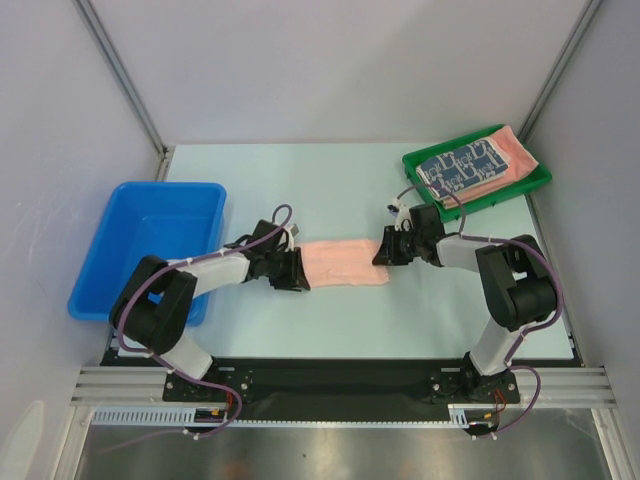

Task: Fold and stack the towels
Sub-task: Neatly place the folded towel into the bin

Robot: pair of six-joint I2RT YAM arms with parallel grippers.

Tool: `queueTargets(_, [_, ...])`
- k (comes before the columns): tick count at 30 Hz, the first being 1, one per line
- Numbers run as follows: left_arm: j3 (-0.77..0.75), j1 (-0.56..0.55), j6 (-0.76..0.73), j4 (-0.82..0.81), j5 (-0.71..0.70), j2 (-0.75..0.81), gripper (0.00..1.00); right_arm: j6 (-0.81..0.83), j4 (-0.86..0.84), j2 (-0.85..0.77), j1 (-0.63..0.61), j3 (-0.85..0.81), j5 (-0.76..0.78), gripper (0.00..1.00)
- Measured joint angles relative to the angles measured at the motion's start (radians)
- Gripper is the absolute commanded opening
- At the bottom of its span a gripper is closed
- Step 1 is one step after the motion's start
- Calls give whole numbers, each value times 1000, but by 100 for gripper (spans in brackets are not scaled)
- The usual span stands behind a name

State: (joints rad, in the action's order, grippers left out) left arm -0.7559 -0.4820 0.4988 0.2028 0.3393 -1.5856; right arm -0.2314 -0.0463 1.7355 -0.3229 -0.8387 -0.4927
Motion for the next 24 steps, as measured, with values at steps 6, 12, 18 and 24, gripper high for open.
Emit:
queueTargets(6, [8,0,13,5,-24,11,36,-7,18,5,40,11,-23,0])
queueTargets(12, [-11,0,19,116,-55,67,42,48,170,-25,52,-66,7,0])
queueTargets(18, [-337,16,-61,337,-175,175,46,154,394,-51,52,-269,83,0])
queueTargets(24, [-421,51,-143,349,-225,274,46,268,604,-43,59,-509,179,0])
